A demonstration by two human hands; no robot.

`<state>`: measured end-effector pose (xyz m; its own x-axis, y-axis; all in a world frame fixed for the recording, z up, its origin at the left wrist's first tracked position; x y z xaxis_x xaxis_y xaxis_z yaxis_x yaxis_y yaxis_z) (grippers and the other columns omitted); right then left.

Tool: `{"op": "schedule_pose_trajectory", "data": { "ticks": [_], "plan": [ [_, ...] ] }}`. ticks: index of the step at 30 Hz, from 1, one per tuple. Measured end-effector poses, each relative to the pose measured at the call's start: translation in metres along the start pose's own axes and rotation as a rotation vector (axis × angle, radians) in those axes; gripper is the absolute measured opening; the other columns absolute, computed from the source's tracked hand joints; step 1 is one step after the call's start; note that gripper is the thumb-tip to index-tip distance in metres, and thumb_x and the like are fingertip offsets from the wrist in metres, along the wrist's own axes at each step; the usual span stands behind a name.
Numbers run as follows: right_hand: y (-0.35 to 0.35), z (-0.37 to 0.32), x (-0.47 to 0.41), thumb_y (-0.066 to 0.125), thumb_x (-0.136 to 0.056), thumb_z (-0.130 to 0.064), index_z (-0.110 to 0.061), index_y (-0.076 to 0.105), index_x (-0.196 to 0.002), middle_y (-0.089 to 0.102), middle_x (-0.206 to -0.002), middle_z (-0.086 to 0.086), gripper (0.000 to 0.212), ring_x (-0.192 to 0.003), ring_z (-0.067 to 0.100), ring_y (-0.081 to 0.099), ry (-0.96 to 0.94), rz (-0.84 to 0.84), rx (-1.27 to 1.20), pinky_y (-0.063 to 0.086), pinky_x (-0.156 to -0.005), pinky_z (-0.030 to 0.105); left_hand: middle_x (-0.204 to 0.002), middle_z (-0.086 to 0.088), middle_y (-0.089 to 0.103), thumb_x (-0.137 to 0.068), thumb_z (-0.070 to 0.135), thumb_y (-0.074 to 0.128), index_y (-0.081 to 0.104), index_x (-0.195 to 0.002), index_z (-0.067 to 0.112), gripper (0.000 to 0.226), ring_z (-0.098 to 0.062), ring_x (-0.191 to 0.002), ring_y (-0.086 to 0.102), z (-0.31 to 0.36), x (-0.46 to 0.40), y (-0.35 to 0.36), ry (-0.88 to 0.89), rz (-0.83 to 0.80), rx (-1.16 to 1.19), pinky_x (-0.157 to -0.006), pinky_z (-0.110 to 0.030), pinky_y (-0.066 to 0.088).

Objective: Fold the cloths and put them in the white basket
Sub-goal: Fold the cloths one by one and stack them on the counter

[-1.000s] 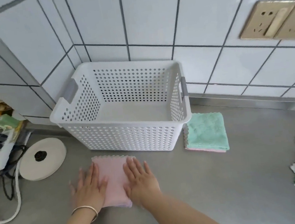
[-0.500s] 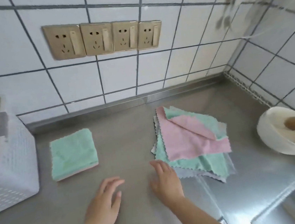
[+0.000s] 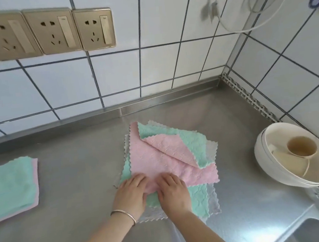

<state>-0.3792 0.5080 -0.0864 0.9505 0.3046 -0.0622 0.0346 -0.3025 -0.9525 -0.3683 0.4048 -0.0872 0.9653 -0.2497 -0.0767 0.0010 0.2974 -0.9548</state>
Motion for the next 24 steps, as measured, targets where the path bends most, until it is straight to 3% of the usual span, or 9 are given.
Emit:
{"op": "schedule_pose_trajectory", "data": {
  "ticks": [3,6,10,13,15,17,19,21,24],
  "plan": [
    [-0.001,0.006,-0.005,0.049,-0.071,-0.026,-0.023,0.071,-0.084,0.070,-0.091,-0.008,0.026,-0.086,0.015,0.066,-0.038,0.069,0.000,0.052,-0.067,0.023,-0.100,0.010,0.069,-0.044,0.030,0.083,0.069,-0.093,0.024,0.051,-0.008,-0.098,0.059,0.001,-0.004,0.002,0.016,0.030,-0.037,-0.073,-0.021,0.054],
    [-0.003,0.007,-0.007,0.053,-0.071,-0.022,-0.023,0.069,-0.076,0.070,-0.081,-0.007,0.017,-0.076,0.017,0.066,-0.056,0.126,0.049,0.051,-0.059,0.026,-0.097,0.008,0.070,-0.043,0.034,0.080,0.069,-0.090,0.024,0.049,-0.013,-0.094,0.066,0.007,-0.005,0.007,0.011,-0.014,-0.102,-0.070,-0.024,0.056],
    [-0.014,0.011,-0.022,0.049,-0.071,-0.018,-0.019,0.056,-0.056,0.056,-0.054,-0.004,0.017,-0.050,0.020,0.057,0.017,0.176,0.073,0.045,-0.047,0.028,-0.070,0.008,0.069,-0.039,0.028,0.080,0.068,-0.078,0.028,0.041,-0.013,-0.066,0.068,0.009,-0.018,0.004,-0.032,-0.050,-0.196,-0.053,-0.025,0.051],
    [-0.023,0.009,-0.027,0.046,-0.077,-0.023,-0.018,0.056,-0.060,0.054,-0.053,-0.005,0.020,-0.049,0.018,0.055,-0.026,0.205,0.051,0.045,-0.048,0.027,-0.048,0.003,0.062,-0.035,0.019,0.083,0.067,-0.070,0.024,0.038,-0.015,-0.041,0.060,0.003,-0.034,-0.012,-0.072,0.000,-0.236,-0.046,-0.020,0.046],
    [-0.023,0.008,-0.026,0.060,-0.070,-0.026,-0.019,0.060,-0.066,0.057,-0.057,-0.007,0.008,-0.052,0.018,0.056,-0.090,0.148,0.089,0.046,-0.049,0.028,-0.045,0.002,0.059,-0.038,0.017,0.083,0.064,-0.065,0.022,0.033,-0.017,-0.036,0.056,0.005,-0.042,-0.026,-0.059,0.034,-0.267,-0.042,-0.018,0.043],
    [-0.028,0.019,-0.028,0.077,-0.053,-0.014,-0.020,0.063,-0.070,0.059,-0.058,-0.007,0.023,-0.052,0.017,0.057,-0.060,0.078,0.121,0.048,-0.048,0.028,-0.047,0.001,0.057,-0.045,0.016,0.080,0.060,-0.064,0.020,0.028,-0.019,-0.035,0.054,0.010,-0.049,-0.045,-0.027,0.069,-0.265,-0.038,-0.018,0.036],
    [-0.042,0.042,-0.033,0.075,-0.043,0.004,-0.019,0.063,-0.067,0.057,-0.053,-0.005,0.035,-0.044,0.017,0.053,0.050,0.050,0.083,0.047,-0.041,0.028,-0.050,0.001,0.055,-0.061,0.015,0.068,0.054,-0.070,0.016,0.017,-0.020,-0.034,0.048,0.013,-0.056,-0.074,-0.004,0.166,-0.199,-0.034,-0.020,0.025],
    [-0.068,0.056,-0.039,0.069,-0.055,0.011,-0.017,0.065,-0.074,0.060,-0.054,-0.002,0.034,-0.042,0.020,0.054,0.134,0.042,0.019,0.047,-0.039,0.029,-0.055,-0.003,0.055,-0.073,0.013,0.048,0.045,-0.077,0.015,0.005,-0.017,-0.036,0.038,0.014,-0.060,-0.107,0.029,0.280,-0.076,-0.035,-0.020,0.015],
    [-0.122,0.054,-0.050,0.056,-0.080,0.001,-0.015,0.067,-0.095,0.069,-0.074,0.005,0.025,-0.063,0.027,0.061,0.170,0.058,-0.187,0.044,-0.053,0.029,-0.061,-0.008,0.058,-0.079,0.019,0.033,0.041,-0.087,0.018,0.012,-0.025,-0.041,0.047,0.009,-0.054,-0.163,0.025,0.366,0.079,-0.039,-0.023,0.027]
  ]
}}
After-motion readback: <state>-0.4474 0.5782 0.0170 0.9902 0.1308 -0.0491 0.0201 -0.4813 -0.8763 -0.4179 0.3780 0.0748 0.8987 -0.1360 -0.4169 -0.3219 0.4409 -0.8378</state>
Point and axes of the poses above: each hand's wrist, its own x-axis away from the middle knuckle, its own y-axis out of the palm, z = x × y, the point moved 9 cm from there along -x, towards the middle knuckle
